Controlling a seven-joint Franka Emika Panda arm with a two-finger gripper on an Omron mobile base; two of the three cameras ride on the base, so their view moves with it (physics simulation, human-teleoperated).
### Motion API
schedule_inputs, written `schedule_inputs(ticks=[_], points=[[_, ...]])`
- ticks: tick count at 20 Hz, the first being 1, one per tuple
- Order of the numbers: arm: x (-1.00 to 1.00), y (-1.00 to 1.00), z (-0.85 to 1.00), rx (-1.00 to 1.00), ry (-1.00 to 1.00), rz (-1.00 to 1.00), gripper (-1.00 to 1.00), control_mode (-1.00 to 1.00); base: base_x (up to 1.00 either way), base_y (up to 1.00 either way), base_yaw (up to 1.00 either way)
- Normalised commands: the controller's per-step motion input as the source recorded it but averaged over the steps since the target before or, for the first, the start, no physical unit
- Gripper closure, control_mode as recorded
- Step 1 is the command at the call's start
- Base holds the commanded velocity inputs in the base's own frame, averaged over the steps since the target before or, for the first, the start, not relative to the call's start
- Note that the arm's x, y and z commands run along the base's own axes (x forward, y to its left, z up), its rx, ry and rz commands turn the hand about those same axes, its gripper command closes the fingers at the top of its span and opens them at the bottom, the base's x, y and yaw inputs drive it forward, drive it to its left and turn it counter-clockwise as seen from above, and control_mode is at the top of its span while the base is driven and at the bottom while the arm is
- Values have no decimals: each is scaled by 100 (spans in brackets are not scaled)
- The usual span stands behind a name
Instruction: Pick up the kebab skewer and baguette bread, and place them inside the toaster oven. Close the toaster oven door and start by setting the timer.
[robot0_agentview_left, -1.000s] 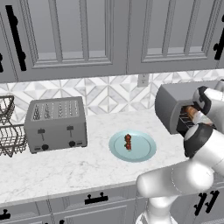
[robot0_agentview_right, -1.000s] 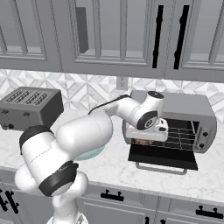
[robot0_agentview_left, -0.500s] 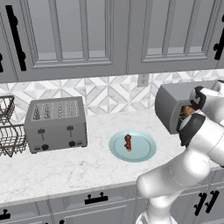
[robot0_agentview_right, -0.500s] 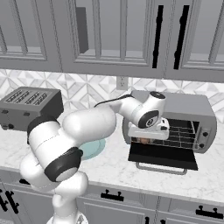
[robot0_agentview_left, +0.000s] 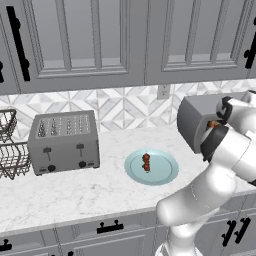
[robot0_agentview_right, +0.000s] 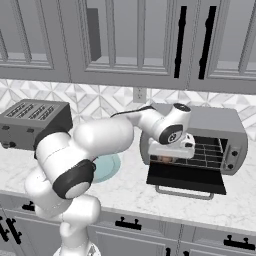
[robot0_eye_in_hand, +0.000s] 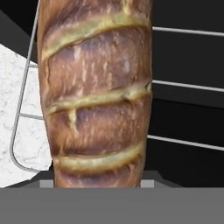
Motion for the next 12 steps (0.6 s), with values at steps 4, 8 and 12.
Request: schedule_inputs(ticks=[4,8,12], points=[[0,0,0,0,-1,0,-100,-100,0,0,0],[-38,1,2,0,-7,0,-100,-100,0,0,0],[-28,8,31,0,-8,0,-100,-100,0,0,0]])
